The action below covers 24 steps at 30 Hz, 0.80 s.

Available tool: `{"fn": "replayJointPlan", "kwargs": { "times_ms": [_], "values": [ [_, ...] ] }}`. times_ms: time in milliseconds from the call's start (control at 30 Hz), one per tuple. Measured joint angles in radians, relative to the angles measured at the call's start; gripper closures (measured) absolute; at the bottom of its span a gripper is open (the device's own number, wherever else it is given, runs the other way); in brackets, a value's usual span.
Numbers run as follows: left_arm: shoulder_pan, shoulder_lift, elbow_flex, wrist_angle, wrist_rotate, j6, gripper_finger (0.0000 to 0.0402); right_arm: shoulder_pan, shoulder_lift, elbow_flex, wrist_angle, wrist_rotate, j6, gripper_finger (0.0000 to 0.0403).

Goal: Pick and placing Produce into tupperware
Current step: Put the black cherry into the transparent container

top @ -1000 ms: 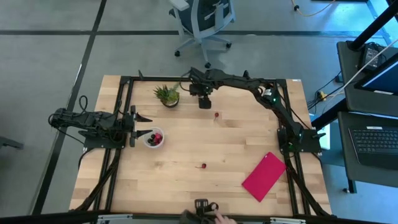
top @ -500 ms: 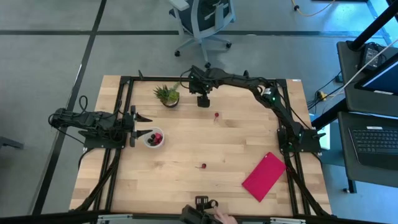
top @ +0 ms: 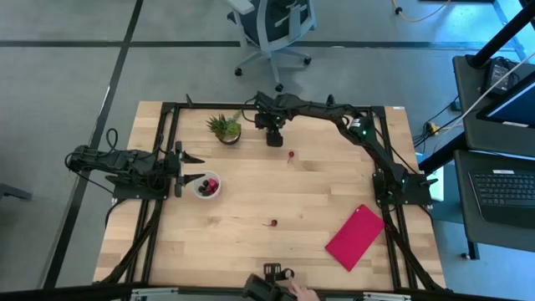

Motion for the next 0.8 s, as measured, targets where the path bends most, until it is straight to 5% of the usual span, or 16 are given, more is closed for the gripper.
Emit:
{"fn": "replayJointPlan", "kwargs": {
  "times_ms": [367, 800],
  "values": [
    [0.0, 0.0, 0.0, 0.0, -0.001, 0.0, 0.019, -0.002, 0.015, 0.005, -0.002, -0.018, 0.013, 0.0139],
    [0.0, 0.0, 0.0, 0.001, -0.002, 0.001, 0.019, 0.0, 0.017, 0.003, -0.016, -0.028, 0.011, 0.0279]
  ]
}}
